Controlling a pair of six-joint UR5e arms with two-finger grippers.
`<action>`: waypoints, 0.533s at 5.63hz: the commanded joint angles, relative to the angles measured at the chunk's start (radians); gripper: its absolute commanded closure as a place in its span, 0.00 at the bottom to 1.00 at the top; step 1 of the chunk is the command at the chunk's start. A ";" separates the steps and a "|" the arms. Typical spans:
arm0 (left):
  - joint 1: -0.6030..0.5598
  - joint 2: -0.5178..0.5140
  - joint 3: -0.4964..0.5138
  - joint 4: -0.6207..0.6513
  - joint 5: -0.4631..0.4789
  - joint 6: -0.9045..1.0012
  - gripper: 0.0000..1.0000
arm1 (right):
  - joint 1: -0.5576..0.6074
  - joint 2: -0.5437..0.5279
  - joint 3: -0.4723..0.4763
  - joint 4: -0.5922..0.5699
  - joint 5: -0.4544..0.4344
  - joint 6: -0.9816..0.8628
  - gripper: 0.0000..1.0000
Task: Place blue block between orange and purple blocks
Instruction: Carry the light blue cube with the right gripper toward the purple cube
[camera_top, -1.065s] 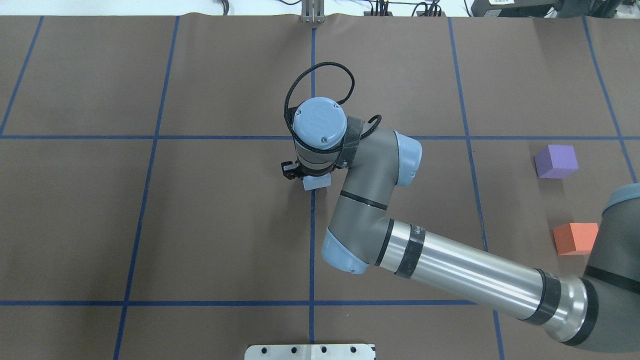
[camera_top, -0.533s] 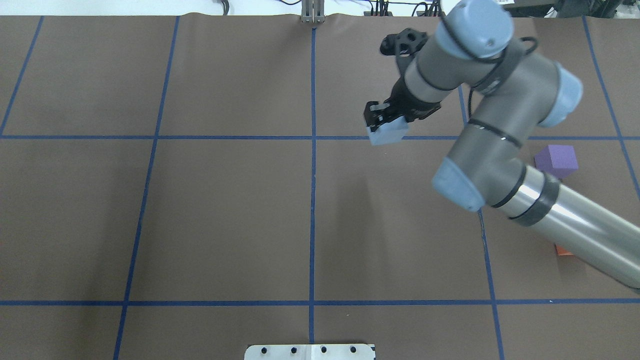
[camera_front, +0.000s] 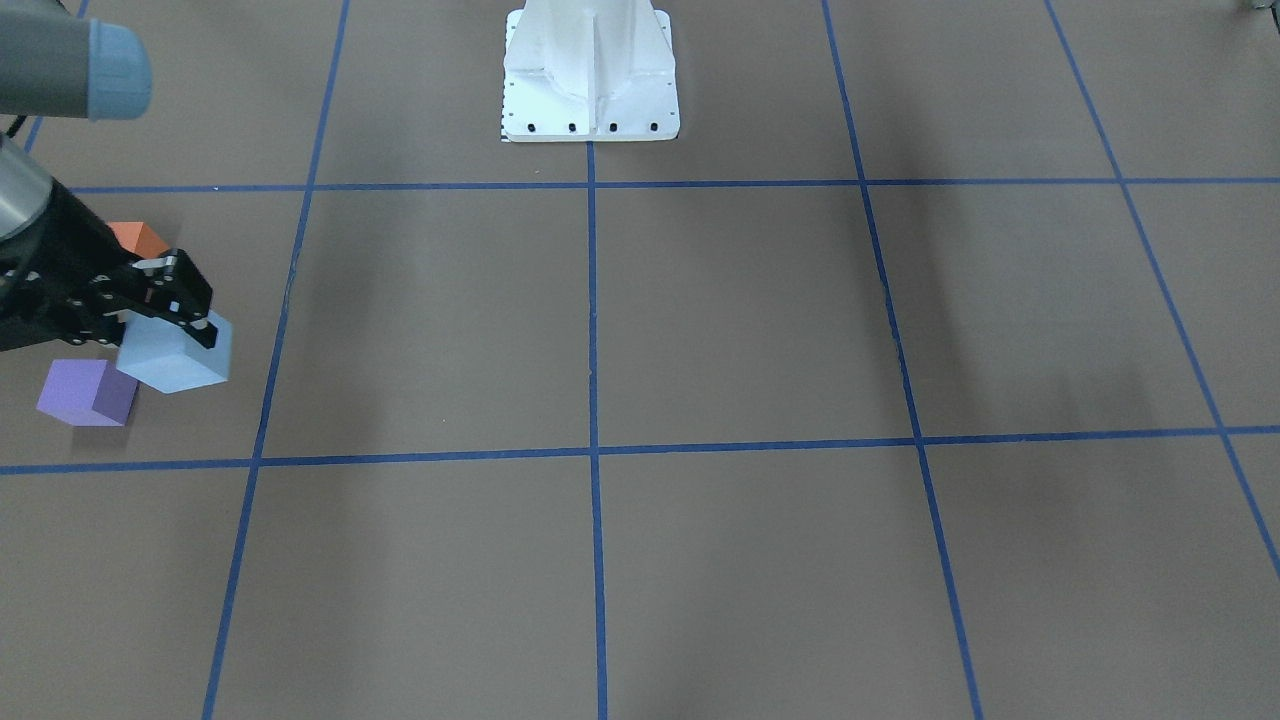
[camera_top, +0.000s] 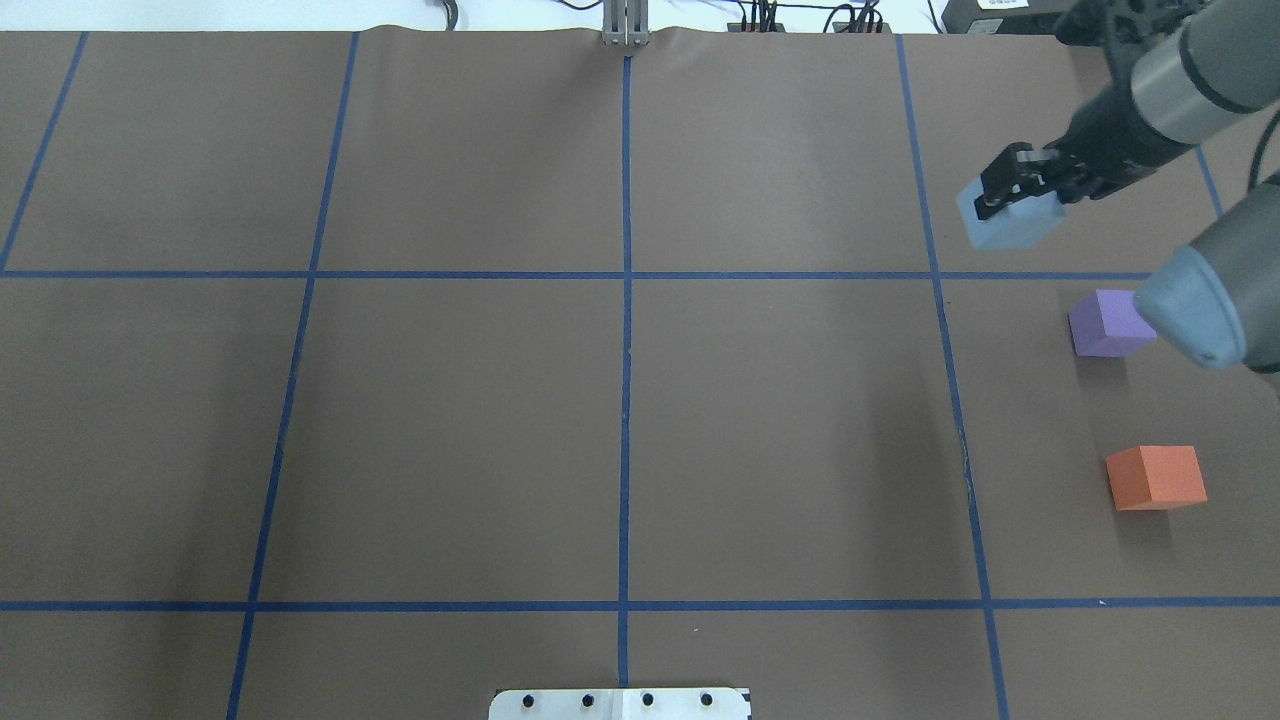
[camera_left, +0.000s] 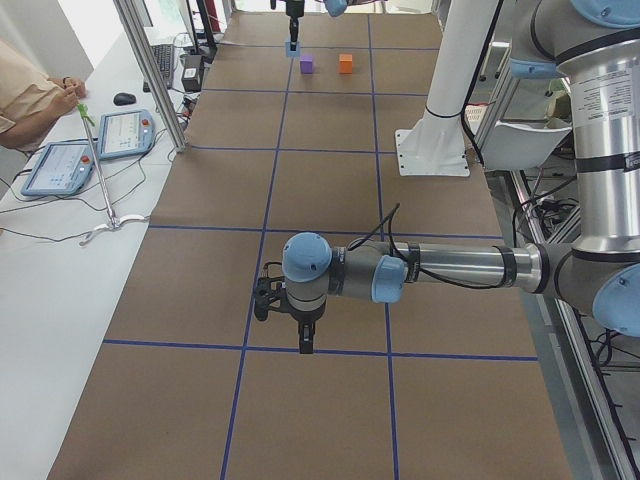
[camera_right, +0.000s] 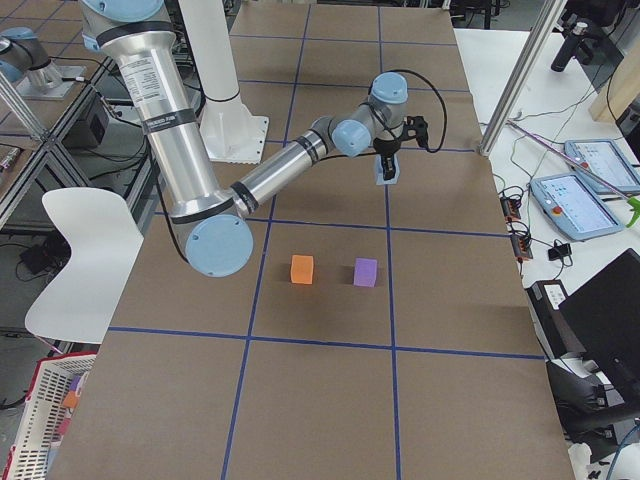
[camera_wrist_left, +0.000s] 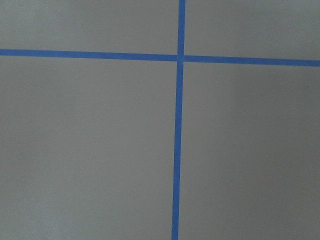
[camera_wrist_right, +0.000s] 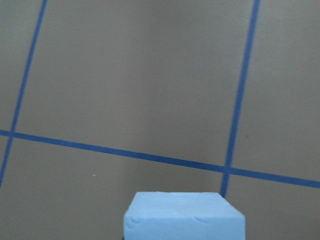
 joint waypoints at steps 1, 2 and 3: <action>0.000 0.001 -0.001 0.000 0.002 0.000 0.00 | 0.025 -0.252 0.009 0.101 -0.009 -0.140 1.00; 0.000 -0.001 -0.003 0.000 0.002 0.001 0.00 | 0.023 -0.291 0.021 0.104 -0.076 -0.084 1.00; 0.000 -0.007 0.005 0.000 0.002 0.001 0.00 | 0.010 -0.316 0.020 0.153 -0.116 -0.008 1.00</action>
